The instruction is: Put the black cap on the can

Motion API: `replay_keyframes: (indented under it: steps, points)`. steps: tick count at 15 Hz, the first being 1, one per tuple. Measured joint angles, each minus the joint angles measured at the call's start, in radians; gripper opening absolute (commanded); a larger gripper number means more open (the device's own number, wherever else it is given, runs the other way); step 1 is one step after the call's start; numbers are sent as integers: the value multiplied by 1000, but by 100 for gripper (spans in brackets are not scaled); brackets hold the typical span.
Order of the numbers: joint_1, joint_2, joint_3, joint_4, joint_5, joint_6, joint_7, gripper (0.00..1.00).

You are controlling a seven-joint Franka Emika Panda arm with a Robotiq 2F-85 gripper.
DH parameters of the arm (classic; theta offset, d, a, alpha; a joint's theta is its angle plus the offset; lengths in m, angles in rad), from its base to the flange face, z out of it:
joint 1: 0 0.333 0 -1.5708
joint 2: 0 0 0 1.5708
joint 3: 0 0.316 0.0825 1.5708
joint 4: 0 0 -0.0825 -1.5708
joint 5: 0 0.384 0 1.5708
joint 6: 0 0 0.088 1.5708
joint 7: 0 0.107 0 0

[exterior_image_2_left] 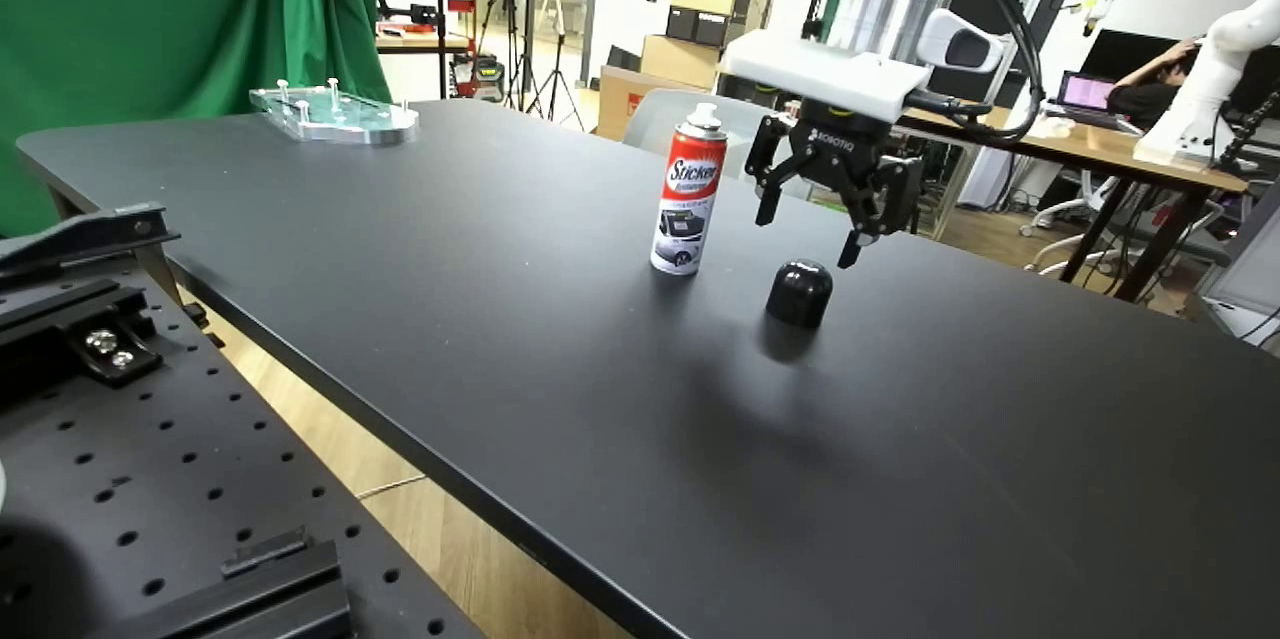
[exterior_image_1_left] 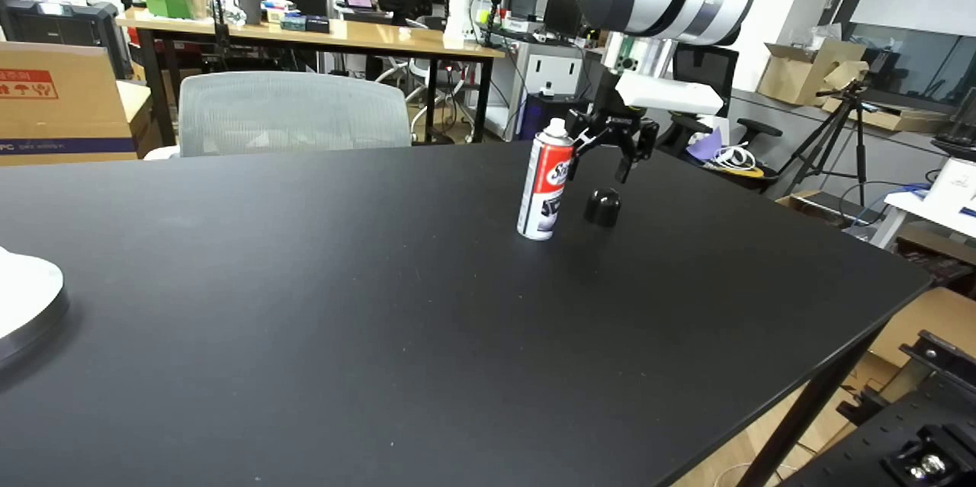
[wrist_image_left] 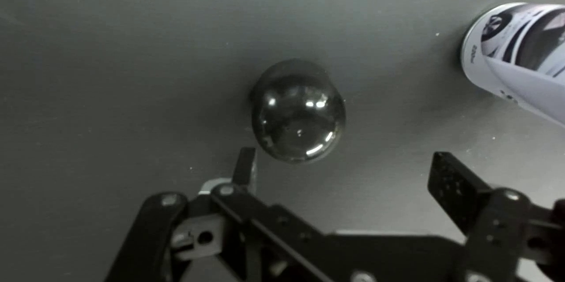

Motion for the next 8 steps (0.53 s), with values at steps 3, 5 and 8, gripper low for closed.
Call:
replay_keyframes:
  steps: [3,5,8]
  points:
    - [-1,32,1,32,0,-19,-2,100]
    - [-5,47,1,45,0,-32,-3,100]
    - [-13,54,1,47,0,-45,-3,100]
